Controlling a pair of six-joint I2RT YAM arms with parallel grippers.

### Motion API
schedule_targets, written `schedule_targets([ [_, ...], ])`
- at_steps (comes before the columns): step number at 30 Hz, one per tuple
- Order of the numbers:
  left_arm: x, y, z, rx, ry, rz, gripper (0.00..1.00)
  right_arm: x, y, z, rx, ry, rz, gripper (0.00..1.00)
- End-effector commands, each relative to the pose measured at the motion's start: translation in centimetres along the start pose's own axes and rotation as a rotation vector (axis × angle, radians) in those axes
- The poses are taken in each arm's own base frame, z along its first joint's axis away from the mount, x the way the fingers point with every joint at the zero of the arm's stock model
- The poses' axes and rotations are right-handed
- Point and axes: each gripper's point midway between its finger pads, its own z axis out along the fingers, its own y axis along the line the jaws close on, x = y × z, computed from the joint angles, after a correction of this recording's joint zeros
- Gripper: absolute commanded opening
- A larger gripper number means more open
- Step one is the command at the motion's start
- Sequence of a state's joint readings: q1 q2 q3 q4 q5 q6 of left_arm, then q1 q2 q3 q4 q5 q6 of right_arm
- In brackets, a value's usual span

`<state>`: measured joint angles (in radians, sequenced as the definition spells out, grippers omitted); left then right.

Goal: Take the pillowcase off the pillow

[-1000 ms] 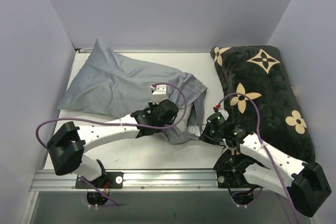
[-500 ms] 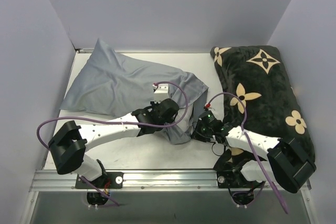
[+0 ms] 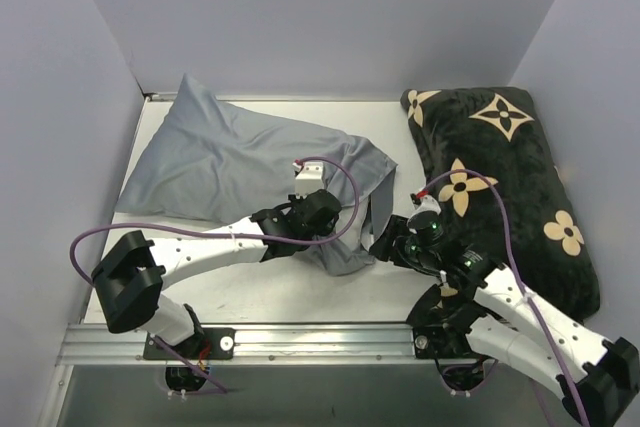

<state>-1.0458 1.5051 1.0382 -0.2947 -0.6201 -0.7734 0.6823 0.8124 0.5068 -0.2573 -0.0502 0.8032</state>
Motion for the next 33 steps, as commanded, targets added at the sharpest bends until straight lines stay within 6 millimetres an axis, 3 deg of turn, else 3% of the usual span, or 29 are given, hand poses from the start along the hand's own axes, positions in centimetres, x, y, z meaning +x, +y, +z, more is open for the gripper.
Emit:
schedule_targets([
  [1,-0.3,-1.0,-0.8,0.057,0.003,-0.01,0.0,-2.9,1.9,-1.6,-0.044,-0.099,-0.05,0.48],
  [3,-0.4,-0.9,-0.9,0.057,-0.001,-0.011,0.0,-4.9,4.2,-1.5,-0.121,-0.151,-0.073,0.57],
  [8,-0.5,-0.8,-1.0,0.053,0.001,-0.004,0.0,-6.5,8.0,1.6,-0.245,-0.11,-0.115,0.76],
  [11,-0.6,-0.8,-1.1,0.053,-0.001,-0.003,0.0,-6.6,8.4,3.6,-0.284,-0.074,-0.079,0.84],
  [14,-0.8,-0.8,-1.3,0.054,-0.005,-0.003,0.0,-6.9,7.3,4.9,-0.274,-0.088,-0.042,0.91],
  [16,-1.0,-0.6,-1.4,0.05,-0.007,-0.003,0.0,-6.2,6.2,5.5,-0.279,-0.068,-0.003,0.93],
  [23,-0.8,-0.9,-1.5,0.064,0.004,0.004,0.0,-6.8,7.7,7.2,-0.435,-0.141,0.038,0.98],
  [29,-0.3,-1.1,-1.6,0.079,0.028,0.015,0.0,-7.6,7.9,9.2,-0.464,-0.194,0.062,0.99],
  [30,-0.2,-1.1,-1.6,0.08,0.032,0.016,0.0,-7.8,8.0,9.4,-0.464,-0.201,0.057,0.98],
  [33,0.1,-1.3,-1.7,0.092,0.049,0.03,0.0,-8.3,8.4,9.2,-0.47,-0.219,0.035,0.83],
])
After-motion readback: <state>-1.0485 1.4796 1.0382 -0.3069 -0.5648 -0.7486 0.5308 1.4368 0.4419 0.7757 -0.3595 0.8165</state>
